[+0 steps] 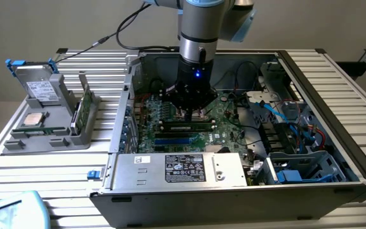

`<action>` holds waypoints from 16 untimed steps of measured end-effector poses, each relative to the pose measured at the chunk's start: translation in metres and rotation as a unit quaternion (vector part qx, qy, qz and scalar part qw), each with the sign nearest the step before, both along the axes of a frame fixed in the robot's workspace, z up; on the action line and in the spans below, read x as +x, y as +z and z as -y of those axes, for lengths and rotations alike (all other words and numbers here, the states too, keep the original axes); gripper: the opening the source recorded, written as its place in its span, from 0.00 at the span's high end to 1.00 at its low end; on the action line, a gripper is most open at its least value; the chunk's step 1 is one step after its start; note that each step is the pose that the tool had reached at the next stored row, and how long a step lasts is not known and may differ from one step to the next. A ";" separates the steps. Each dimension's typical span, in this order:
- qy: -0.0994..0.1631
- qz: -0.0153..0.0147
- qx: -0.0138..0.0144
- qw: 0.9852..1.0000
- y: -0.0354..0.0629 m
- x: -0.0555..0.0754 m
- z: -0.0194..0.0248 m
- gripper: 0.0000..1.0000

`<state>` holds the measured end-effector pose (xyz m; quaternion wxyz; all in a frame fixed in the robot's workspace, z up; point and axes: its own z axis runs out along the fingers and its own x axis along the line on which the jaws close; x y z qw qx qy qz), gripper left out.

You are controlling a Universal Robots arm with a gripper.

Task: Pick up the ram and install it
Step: 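Press down the ram until it locks into place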

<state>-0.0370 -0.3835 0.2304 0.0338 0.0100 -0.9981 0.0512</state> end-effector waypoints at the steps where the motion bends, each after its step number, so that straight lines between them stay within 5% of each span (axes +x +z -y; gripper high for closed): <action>1: -0.001 0.000 0.000 1.000 0.0004 0.000 0.0007 0.90; 10: -0.005 0.000 0.000 1.000 0.0061 0.001 0.0083 0.90; 16: -0.006 0.001 0.007 1.000 0.0071 0.001 0.0135 0.90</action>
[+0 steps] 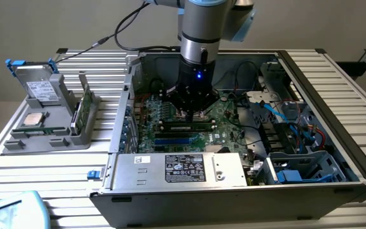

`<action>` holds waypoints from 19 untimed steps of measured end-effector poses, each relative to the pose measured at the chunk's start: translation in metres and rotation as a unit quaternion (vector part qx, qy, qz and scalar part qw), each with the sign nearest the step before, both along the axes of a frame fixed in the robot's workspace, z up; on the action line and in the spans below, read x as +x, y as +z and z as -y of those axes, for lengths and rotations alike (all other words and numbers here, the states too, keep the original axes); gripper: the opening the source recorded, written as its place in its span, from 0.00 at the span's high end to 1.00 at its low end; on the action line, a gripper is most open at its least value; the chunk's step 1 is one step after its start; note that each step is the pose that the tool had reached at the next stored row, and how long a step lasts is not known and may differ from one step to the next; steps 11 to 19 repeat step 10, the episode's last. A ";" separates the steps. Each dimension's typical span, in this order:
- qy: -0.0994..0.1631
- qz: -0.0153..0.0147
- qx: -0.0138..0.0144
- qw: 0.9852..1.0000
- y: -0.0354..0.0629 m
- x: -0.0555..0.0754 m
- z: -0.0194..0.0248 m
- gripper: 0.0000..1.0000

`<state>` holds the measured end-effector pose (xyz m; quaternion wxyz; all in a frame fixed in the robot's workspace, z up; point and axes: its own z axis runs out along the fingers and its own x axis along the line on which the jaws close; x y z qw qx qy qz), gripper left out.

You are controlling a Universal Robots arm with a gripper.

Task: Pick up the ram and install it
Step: 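Press down the ram until it locks into place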

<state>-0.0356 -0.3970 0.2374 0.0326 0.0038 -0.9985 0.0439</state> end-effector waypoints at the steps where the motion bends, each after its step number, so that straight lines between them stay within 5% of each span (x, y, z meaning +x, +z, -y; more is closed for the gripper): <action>1: 0.000 0.000 0.002 1.000 0.0004 0.000 0.0004 0.90; 4: -0.002 0.001 0.008 1.000 0.0005 0.000 0.0011 0.90; 19: -0.002 0.001 0.008 1.000 0.0006 0.000 0.0010 0.90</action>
